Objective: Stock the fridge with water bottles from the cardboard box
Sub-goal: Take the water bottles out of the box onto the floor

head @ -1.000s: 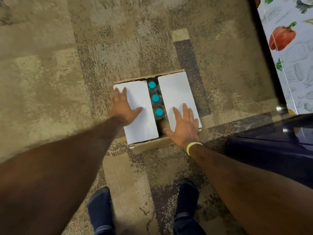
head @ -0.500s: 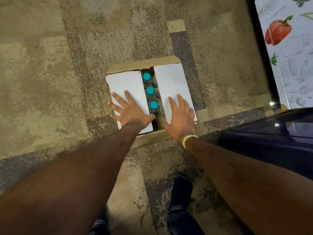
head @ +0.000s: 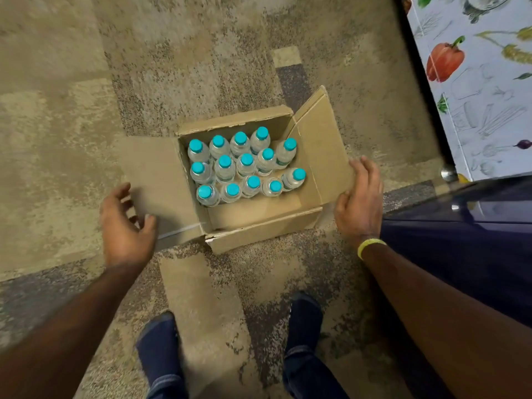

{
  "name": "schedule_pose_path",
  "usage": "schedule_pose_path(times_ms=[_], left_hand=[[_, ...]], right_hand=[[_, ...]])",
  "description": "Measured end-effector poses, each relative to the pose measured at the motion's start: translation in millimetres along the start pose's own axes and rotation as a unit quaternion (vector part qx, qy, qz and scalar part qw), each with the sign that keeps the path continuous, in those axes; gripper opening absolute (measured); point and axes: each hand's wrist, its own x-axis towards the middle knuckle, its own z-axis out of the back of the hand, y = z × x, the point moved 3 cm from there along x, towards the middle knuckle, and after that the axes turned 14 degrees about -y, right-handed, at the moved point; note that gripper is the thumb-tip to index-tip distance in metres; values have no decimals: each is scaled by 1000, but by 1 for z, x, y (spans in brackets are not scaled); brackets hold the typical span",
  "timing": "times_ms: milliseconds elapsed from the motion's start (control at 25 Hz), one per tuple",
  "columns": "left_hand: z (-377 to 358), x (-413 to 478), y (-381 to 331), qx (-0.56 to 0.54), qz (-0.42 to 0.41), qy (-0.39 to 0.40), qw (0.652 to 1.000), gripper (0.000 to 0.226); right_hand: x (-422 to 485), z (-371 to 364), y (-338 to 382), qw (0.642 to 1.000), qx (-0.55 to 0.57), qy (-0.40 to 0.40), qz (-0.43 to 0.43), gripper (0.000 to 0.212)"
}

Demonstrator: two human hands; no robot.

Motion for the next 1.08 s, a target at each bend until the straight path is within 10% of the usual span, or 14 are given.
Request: schedule_pose_path(times_ms=[240,480,840,1080], left_hand=[[-26,-16,29,197,-33,61,978,68],[-67,-43,30,91,43,204,974,66],[-73,-42,29,69,42,240,967,71],[-64,-14,1,170,-79,172,967,62]], right_hand=[[-17,-27,-30,974,-189,124,22,81],[-46,-77,-32,943,21,295,-154,81],[-43,-73,-23,933,57,288,-210,80],[-21,-50,30,986,19,163,-19,51]])
